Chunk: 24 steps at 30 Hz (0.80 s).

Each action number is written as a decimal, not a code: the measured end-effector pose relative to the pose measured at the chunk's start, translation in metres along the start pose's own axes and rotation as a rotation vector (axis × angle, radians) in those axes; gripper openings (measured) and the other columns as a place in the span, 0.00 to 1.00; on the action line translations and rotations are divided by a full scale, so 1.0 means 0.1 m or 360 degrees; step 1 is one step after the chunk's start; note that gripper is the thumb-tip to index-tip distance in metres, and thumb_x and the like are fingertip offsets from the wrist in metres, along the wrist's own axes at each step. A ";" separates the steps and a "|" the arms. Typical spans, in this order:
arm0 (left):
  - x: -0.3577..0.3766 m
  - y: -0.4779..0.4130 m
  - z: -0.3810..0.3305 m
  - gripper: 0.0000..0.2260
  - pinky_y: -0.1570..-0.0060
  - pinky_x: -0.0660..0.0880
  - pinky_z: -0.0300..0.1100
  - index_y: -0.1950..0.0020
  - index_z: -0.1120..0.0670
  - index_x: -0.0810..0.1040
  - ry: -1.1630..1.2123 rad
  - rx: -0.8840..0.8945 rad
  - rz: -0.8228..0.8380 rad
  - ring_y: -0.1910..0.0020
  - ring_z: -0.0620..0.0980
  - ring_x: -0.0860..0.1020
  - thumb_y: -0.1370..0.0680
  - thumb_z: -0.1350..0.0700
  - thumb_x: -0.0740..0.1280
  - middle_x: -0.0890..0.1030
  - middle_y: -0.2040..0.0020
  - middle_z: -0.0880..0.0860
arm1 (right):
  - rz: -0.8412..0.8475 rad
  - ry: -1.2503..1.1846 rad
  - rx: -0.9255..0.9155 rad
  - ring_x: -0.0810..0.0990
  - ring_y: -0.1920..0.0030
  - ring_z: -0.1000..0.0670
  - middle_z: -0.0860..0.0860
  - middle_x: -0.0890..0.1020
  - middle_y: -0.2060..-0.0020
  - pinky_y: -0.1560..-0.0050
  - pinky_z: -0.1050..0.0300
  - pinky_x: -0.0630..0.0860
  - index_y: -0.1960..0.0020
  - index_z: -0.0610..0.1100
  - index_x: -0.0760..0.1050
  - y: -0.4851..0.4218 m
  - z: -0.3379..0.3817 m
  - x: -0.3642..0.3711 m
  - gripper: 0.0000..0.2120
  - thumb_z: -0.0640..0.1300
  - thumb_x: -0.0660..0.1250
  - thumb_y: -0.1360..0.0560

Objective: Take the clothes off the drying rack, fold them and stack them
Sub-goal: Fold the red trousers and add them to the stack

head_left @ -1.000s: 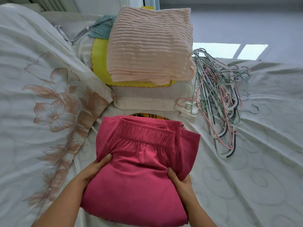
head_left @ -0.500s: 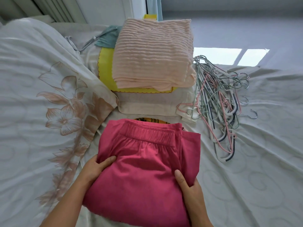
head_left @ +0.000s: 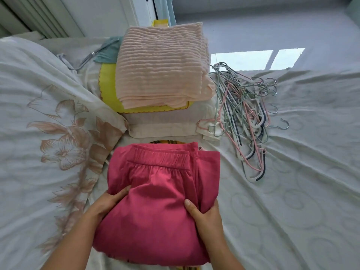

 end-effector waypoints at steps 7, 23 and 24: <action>-0.05 0.06 0.12 0.29 0.44 0.68 0.42 0.36 0.63 0.74 0.0014 -0.0195 0.0073 0.44 0.54 0.76 0.30 0.45 0.70 0.78 0.40 0.61 | 0.0228 -0.0098 0.0378 0.80 0.56 0.56 0.52 0.83 0.56 0.59 0.67 0.74 0.41 0.39 0.78 0.01 -0.17 0.05 0.24 0.51 0.74 0.33; 0.06 0.46 0.06 0.51 0.45 0.66 0.39 0.30 0.57 0.67 0.0105 -0.0067 0.0174 0.48 0.48 0.72 0.46 0.31 0.73 0.75 0.35 0.55 | 0.0218 -0.0066 0.0388 0.76 0.42 0.46 0.44 0.78 0.40 0.44 0.59 0.67 0.35 0.41 0.72 0.21 -0.29 -0.19 0.33 0.59 0.71 0.33; 0.06 0.48 0.04 0.48 0.44 0.66 0.39 0.30 0.56 0.67 0.0090 -0.0056 0.0195 0.47 0.48 0.73 0.42 0.32 0.72 0.75 0.35 0.55 | 0.0213 -0.0066 0.0388 0.76 0.41 0.46 0.45 0.78 0.40 0.44 0.59 0.67 0.35 0.43 0.72 0.23 -0.27 -0.19 0.34 0.61 0.72 0.34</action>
Point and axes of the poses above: each hand's wrist, its own y-axis away from the middle knuckle, its own x-axis out of the palm, z = x × y, the point moved 9 cm from there along -y, towards the middle knuckle
